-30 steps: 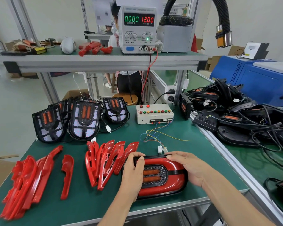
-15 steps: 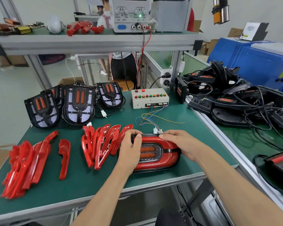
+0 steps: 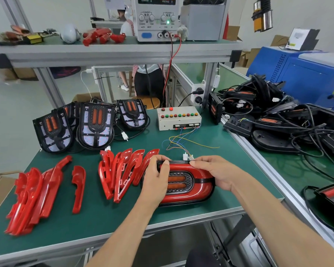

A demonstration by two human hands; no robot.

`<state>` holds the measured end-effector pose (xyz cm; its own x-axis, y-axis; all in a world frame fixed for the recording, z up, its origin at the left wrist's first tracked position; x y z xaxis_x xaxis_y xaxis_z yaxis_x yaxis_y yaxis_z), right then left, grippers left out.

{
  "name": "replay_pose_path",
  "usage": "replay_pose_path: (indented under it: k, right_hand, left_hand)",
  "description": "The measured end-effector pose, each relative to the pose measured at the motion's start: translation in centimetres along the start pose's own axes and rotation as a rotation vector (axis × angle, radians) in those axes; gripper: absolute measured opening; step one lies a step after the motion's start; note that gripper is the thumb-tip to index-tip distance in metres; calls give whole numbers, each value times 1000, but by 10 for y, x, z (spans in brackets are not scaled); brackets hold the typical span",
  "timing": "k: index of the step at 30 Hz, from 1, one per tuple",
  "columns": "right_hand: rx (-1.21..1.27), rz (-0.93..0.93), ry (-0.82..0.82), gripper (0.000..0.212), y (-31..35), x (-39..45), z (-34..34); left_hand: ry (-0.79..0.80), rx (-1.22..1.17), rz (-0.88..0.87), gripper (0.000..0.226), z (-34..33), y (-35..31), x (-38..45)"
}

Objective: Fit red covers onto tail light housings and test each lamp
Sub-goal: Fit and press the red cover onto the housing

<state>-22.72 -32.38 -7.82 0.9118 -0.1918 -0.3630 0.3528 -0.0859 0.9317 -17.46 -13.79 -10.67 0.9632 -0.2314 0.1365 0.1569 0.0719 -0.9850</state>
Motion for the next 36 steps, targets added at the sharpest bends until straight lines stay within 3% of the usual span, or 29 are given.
replay_pose_path:
  k: [22,25,30,36]
  right_hand:
    - [-40,95,-41,17,-3,-3,-4]
    - [-23,134,32,34,-6,-5,0]
    - [171,143,255,42,-17,-12,19]
    - [272,115,200,44,-27,-8,19]
  left_hand:
    - [-9,21,30,7,0,-2,1]
    - [3,-2,67,9,0,-1,1]
    - [44,-77,129,19,3,0,2]
    - [95,-104,156,24,-1,5,4]
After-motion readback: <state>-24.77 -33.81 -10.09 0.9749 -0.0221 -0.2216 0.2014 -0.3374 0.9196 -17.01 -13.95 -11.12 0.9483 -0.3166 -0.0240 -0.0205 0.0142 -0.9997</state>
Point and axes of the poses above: each hand's wrist, its own x-axis towards the middle knuckle, its own z-axis out of the back of the hand, y = z × x, the point moved 4 cm from there along x, towards the middle knuckle, and after that the axes turned 3 degrees about z, right-handed, at the moved point
